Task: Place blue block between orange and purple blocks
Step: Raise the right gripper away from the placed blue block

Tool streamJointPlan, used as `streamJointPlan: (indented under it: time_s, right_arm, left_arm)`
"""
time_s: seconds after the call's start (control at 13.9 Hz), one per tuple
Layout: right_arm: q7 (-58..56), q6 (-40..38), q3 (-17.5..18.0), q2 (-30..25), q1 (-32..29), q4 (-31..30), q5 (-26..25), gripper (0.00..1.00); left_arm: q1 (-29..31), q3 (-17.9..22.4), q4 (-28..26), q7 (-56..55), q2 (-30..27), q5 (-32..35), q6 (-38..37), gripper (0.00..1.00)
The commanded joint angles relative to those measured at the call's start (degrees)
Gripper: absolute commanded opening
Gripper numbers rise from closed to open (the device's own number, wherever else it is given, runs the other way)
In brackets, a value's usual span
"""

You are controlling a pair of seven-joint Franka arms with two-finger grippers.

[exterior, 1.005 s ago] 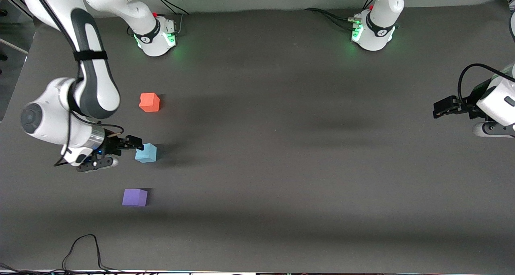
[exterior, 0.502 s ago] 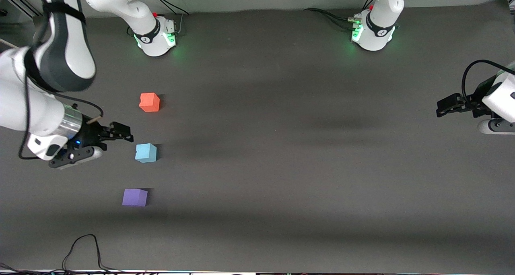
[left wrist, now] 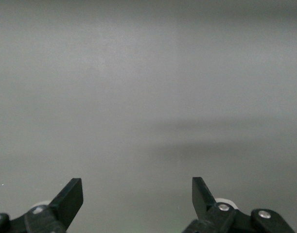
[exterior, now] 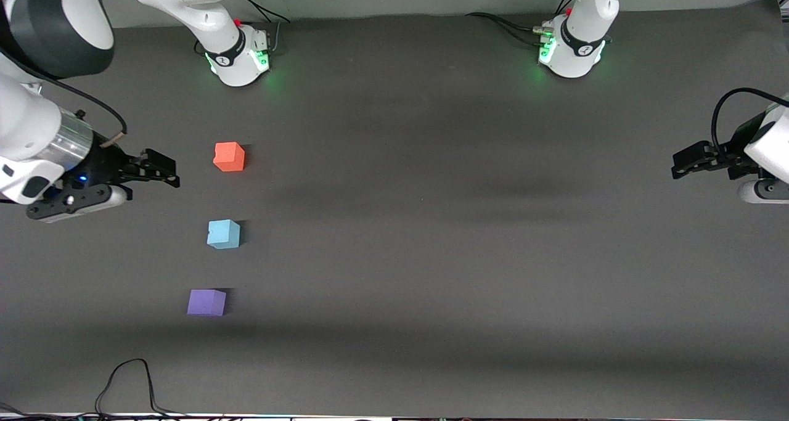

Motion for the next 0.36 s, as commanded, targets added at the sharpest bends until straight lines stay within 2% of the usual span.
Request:
streamJointPlan:
  time_s: [0.0, 0.29]
  right_arm:
    - [1.48, -0.32, 1.6, -2.62, -2.25, -2.47, -1.18, 1.0]
    - [2.19, -0.32, 0.19, -2.72, -2.25, -2.91, -0.56, 1.0]
  left_arm:
    - [-0.08, -0.01, -0.05, -0.47, -0.95, 0.04, -0.26, 1.0]
    - [-0.08, -0.09, -0.05, -0.56, -0.87, 0.04, -0.09, 1.0]
